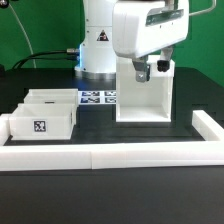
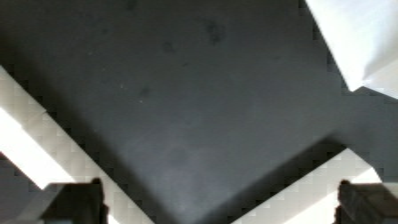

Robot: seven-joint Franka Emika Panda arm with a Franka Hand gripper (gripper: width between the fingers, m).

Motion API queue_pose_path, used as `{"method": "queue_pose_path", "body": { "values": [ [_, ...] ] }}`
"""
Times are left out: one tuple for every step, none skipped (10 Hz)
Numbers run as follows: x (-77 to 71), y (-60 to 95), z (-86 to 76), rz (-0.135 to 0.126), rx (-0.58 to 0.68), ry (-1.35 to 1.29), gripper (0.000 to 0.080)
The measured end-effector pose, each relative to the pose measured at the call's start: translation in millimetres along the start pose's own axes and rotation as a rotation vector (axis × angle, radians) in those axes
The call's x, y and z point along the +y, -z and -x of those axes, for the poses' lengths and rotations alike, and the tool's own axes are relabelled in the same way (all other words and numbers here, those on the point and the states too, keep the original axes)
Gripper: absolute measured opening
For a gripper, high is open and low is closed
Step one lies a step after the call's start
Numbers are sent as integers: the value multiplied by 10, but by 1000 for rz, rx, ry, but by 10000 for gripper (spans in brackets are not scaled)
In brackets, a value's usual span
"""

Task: Assemble drawer

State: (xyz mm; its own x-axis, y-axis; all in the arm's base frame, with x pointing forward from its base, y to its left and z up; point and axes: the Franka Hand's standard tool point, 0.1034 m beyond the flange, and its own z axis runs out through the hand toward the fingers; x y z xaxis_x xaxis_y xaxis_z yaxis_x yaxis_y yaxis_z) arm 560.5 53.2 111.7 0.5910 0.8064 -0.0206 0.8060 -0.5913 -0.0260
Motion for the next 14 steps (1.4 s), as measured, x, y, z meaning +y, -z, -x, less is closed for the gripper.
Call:
{"method": "queue_pose_path", "body": {
  "values": [
    [0, 0, 0, 0, 0, 0, 650],
    [0, 0, 0, 0, 0, 0, 650],
    [0, 0, 0, 0, 0, 0, 650],
    [0, 0, 0, 0, 0, 0, 650],
    [0, 0, 0, 0, 0, 0, 650],
    [-9, 6, 22, -2, 5, -11, 650],
    [-65, 40, 126, -6, 22, -58, 650],
    [-160, 89, 230, -5, 32, -121, 650],
    [-283, 135, 286, -7, 26, -215, 650],
    [-414, 203, 306, -1, 28, -296, 650],
    [-544, 249, 293, 1, 27, -367, 650],
    [-662, 288, 261, 0, 25, -449, 650],
    [-737, 303, 242, -9, 30, -474, 650],
    [-714, 293, 254, -9, 30, -465, 650]
  ]
}}
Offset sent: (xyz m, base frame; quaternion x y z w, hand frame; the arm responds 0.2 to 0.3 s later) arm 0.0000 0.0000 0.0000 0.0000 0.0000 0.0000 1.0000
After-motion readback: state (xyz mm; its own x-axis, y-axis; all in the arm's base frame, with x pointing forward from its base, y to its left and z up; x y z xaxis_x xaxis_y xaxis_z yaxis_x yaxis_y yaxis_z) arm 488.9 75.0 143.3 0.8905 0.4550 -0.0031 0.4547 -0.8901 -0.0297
